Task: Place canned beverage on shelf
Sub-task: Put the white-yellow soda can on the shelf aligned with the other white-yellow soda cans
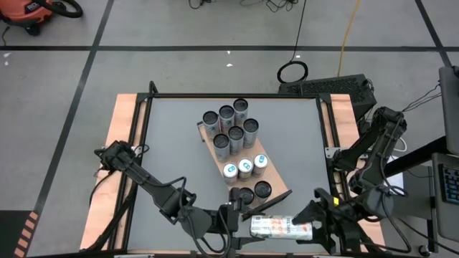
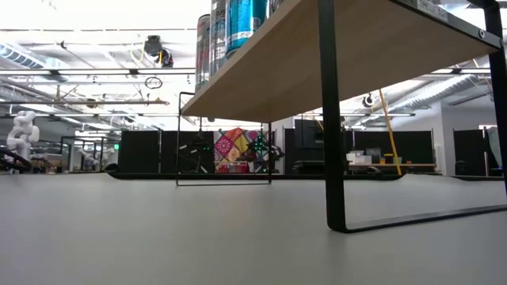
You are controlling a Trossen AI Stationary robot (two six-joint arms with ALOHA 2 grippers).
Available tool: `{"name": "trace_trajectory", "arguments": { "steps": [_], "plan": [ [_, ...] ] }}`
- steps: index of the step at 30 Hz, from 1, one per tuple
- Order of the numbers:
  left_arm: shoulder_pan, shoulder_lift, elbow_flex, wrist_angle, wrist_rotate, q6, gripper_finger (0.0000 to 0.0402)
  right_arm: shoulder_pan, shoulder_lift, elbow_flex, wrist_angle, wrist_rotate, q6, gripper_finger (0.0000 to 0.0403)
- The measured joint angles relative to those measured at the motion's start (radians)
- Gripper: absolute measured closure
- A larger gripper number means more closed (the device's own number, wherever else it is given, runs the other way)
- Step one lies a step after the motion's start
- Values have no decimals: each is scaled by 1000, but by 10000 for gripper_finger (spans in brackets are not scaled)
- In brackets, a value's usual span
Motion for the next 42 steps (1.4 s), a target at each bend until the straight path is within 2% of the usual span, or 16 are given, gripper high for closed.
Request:
{"name": "trace_trajectory", "arguments": {
  "steps": [7,10,16,20,29,42],
  "plan": [
    [-19,0,0,0,-50,78,149,-1,0,1,26,0,197,125],
    [-32,0,0,-1,-102,133,150,-1,0,1,80,10,303,114],
    [-67,0,0,3,-207,237,150,4,-9,2,89,19,365,108],
    [-92,0,0,33,-253,287,150,22,-12,2,60,19,368,108],
    [-129,0,0,154,-273,435,150,26,-8,1,20,19,426,108],
    [-98,26,0,284,-306,533,150,-8,63,0,290,22,266,108]
  ]
}}
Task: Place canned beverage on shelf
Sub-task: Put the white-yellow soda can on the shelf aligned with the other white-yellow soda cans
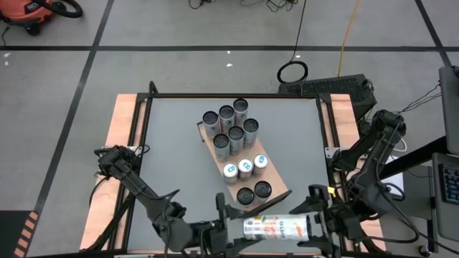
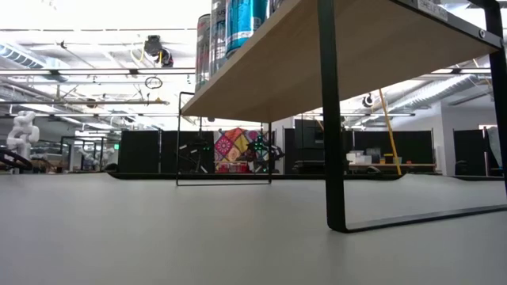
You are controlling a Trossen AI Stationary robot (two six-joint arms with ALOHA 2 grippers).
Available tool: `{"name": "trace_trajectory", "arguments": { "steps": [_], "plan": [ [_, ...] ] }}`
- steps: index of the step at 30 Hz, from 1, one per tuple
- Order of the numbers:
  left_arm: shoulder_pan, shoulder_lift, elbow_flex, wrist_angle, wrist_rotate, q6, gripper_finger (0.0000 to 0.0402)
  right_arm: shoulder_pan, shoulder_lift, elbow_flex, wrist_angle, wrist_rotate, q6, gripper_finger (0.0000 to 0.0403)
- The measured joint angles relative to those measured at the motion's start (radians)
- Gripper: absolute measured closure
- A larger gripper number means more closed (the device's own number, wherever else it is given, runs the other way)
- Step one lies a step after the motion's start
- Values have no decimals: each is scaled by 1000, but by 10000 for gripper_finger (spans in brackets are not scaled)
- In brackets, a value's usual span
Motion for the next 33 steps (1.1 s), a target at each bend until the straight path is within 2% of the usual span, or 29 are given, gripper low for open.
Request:
{"name": "trace_trajectory", "arguments": {
  "steps": [6,16,27,33],
  "plan": [
    [1,10,1,10,-15,36,150,1,0,0,47,-21,-19,120],
    [8,15,1,23,-12,64,150,-2,0,0,72,-35,-24,165],
    [15,15,1,25,-15,59,150,-30,0,0,68,-35,-1,151],
    [18,15,1,13,-14,59,150,-33,1,0,66,-34,0,183]
  ]
}}
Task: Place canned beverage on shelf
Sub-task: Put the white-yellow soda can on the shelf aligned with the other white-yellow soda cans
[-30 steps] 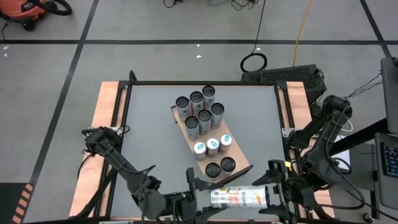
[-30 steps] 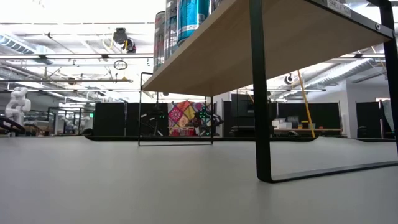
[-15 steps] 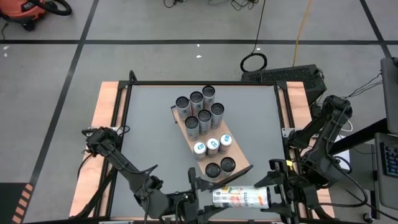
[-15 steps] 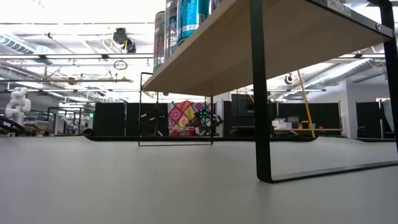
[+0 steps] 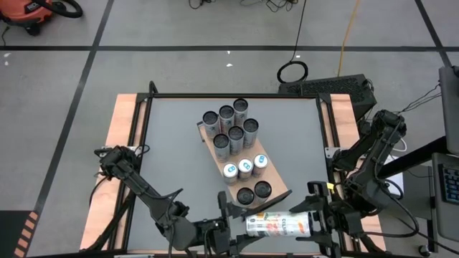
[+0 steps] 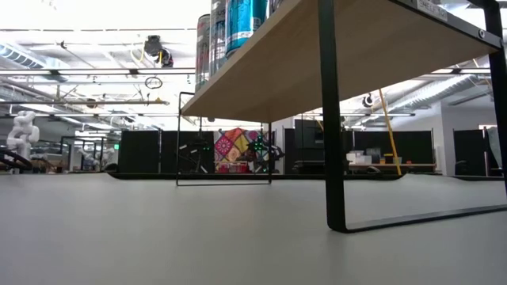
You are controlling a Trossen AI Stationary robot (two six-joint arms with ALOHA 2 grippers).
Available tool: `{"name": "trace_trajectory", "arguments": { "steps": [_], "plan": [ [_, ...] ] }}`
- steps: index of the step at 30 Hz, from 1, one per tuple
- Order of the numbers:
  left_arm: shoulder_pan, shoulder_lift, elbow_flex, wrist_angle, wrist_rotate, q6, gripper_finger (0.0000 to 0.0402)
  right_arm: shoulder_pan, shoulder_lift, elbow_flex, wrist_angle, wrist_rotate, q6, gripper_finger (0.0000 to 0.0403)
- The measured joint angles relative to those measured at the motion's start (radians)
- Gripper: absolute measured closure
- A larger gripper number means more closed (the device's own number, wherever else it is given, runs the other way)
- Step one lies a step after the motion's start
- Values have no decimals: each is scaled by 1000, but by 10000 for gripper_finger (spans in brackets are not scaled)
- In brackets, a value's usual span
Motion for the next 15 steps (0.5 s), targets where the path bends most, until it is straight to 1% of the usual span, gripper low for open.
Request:
{"name": "trace_trajectory", "arguments": {
  "steps": [4,7,12,15],
  "plan": [
    [0,0,0,-5,-4,0,150,0,0,0,4,4,0,215],
    [0,0,1,-33,-5,-18,142,0,0,0,2,8,2,221],
    [1,0,1,-88,3,-71,99,0,2,6,-19,22,10,210],
    [-2,0,1,-104,3,-113,70,1,-6,7,-23,31,11,215]
  ]
}}
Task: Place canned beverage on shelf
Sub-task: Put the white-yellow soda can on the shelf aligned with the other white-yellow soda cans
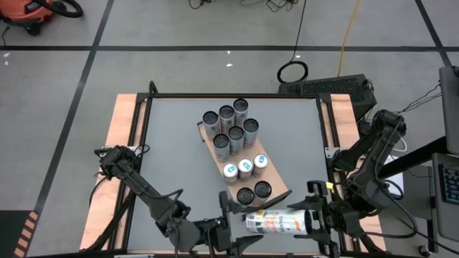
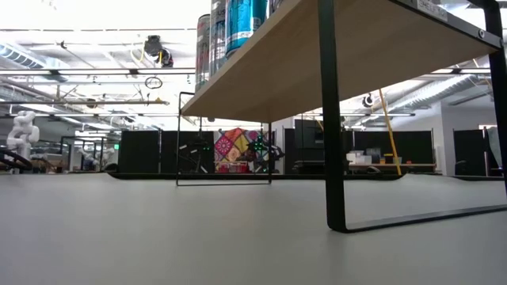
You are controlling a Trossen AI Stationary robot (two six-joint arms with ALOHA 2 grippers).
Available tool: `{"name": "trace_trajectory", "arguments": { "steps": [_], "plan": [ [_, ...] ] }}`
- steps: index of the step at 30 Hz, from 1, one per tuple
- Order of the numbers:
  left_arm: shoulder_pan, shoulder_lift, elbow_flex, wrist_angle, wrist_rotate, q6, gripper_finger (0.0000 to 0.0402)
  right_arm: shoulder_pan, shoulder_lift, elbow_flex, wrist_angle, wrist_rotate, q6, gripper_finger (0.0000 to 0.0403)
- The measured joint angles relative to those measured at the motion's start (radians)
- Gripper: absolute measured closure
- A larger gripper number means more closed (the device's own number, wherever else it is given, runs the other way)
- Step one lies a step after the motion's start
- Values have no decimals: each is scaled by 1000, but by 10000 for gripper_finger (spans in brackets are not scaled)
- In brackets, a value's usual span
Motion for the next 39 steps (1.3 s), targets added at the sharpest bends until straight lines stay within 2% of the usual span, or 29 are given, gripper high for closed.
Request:
{"name": "trace_trajectory", "arguments": {
  "steps": [5,13,17,20,24,29,33,39],
  "plan": [
    [-20,0,0,-6,-31,-38,39,1,-47,1,-62,-4,57,224],
    [-76,0,0,-10,-148,-19,34,1,-152,3,-242,0,143,224],
    [-106,-15,0,-15,-243,-18,34,1,-221,49,-465,1,276,223],
    [-119,-45,0,-30,-301,-23,34,1,-238,105,-611,-5,317,221],
    [-125,-85,0,-112,-303,-95,34,0,-246,200,-793,-76,350,221],
    [-98,-140,0,-353,-252,-326,34,-1,-248,335,-1111,-121,439,220],
    [-65,-149,0,-502,-209,-480,33,-3,-252,374,-1242,-139,477,220],
    [-53,-150,0,-542,-178,-517,33,-49,-272,376,-1397,-214,547,220]
  ]
}}
